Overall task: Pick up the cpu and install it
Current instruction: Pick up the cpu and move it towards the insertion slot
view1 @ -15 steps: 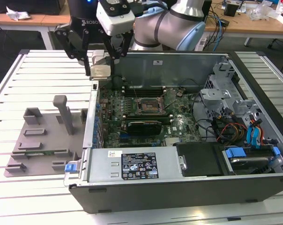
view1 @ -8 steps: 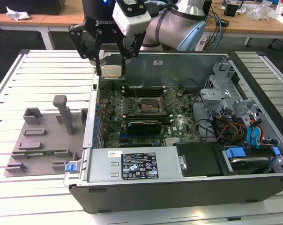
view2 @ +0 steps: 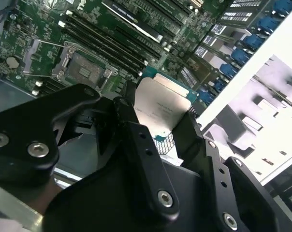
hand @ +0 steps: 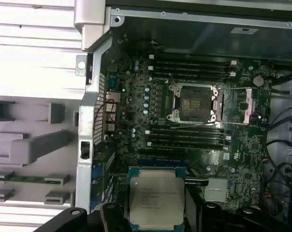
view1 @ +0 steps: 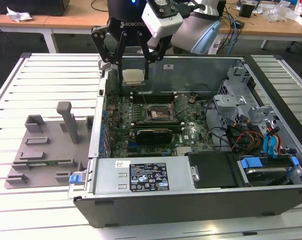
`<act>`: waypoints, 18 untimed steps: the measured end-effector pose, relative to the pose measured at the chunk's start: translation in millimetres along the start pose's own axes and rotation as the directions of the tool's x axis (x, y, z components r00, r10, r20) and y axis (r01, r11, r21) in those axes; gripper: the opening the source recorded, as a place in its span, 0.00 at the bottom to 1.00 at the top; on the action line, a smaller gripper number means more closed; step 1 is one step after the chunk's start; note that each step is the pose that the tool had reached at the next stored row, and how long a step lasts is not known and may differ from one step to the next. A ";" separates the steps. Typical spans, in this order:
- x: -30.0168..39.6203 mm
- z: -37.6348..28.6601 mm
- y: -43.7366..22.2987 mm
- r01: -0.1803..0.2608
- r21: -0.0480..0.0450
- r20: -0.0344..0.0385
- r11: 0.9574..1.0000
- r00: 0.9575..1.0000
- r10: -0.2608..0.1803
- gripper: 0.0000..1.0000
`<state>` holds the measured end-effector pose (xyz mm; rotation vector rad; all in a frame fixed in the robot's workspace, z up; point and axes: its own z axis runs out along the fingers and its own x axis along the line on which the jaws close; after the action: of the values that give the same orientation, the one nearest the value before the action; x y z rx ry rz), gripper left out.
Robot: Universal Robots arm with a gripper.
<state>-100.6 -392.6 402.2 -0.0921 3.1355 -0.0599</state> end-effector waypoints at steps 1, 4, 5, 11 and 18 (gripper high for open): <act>-2.6 0.0 -0.1 0.000 0.000 0.000 1.000 1.000 0.000 0.55; -11.4 0.1 -0.5 0.000 0.000 0.000 1.000 1.000 0.000 0.55; -13.2 0.1 -0.6 0.000 0.000 0.000 1.000 1.000 0.000 0.55; -39.8 0.2 -1.7 0.000 0.002 0.000 1.000 1.000 0.000 0.55; -65.7 3.2 0.0 0.000 0.002 -0.002 1.000 1.000 0.000 0.55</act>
<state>-35.0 -388.9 399.2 -0.0921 3.1370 -0.0626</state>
